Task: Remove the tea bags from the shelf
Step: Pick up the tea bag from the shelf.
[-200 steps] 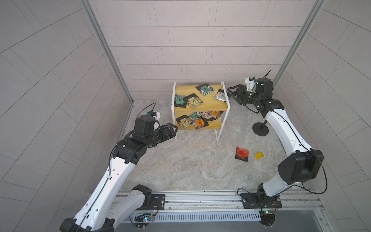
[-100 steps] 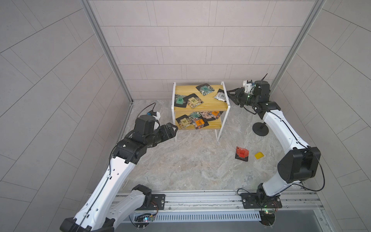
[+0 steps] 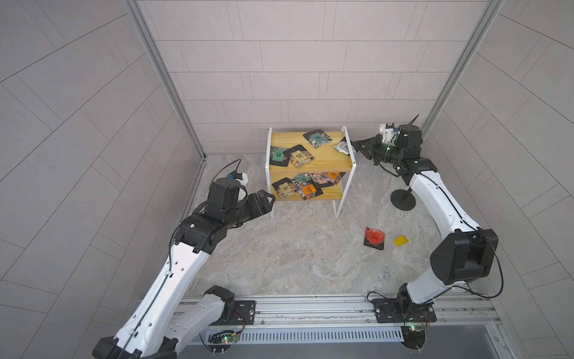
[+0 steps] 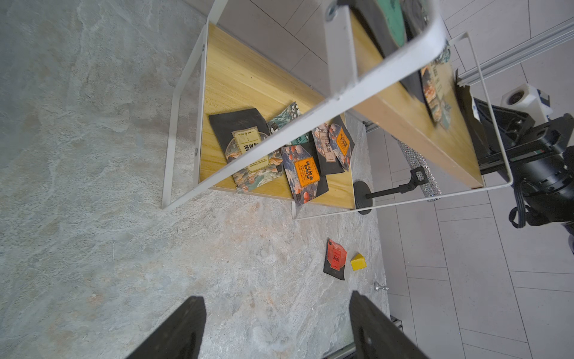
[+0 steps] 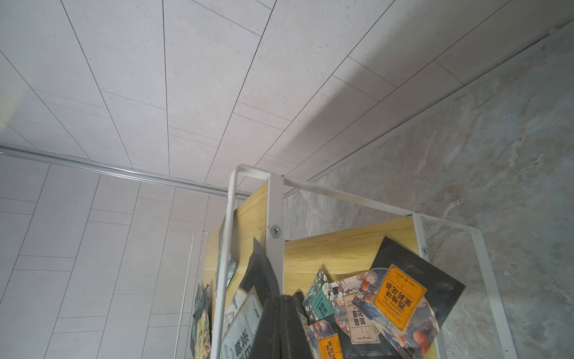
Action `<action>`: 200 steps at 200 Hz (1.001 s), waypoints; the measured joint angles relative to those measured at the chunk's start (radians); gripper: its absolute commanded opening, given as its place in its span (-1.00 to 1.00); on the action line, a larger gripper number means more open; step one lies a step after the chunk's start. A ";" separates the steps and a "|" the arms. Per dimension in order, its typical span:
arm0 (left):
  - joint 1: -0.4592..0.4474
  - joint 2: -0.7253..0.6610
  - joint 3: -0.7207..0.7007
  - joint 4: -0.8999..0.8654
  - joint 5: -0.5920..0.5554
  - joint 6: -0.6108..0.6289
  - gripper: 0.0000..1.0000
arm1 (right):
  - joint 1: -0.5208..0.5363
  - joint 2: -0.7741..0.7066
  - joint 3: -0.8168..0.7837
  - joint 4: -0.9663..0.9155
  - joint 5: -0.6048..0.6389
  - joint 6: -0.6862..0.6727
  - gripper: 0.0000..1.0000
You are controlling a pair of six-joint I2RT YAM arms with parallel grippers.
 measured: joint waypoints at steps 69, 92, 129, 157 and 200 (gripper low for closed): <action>0.000 -0.002 0.000 0.000 0.000 0.000 0.61 | -0.154 -0.172 -0.105 -0.031 -0.001 -0.028 -1.00; -0.002 -0.009 -0.012 0.001 0.000 0.003 0.61 | -0.203 -0.245 -0.167 -0.061 0.002 -0.050 -1.00; -0.002 -0.026 -0.055 0.000 -0.002 0.015 0.61 | -0.225 -0.347 -0.255 -0.140 0.040 -0.110 -1.00; -0.002 -0.047 -0.094 0.001 -0.007 0.027 0.61 | -0.224 -0.419 -0.332 -0.195 0.076 -0.157 -1.00; -0.002 -0.094 -0.164 0.000 -0.022 0.045 0.61 | -0.195 -0.529 -0.507 -0.256 0.134 -0.218 -1.00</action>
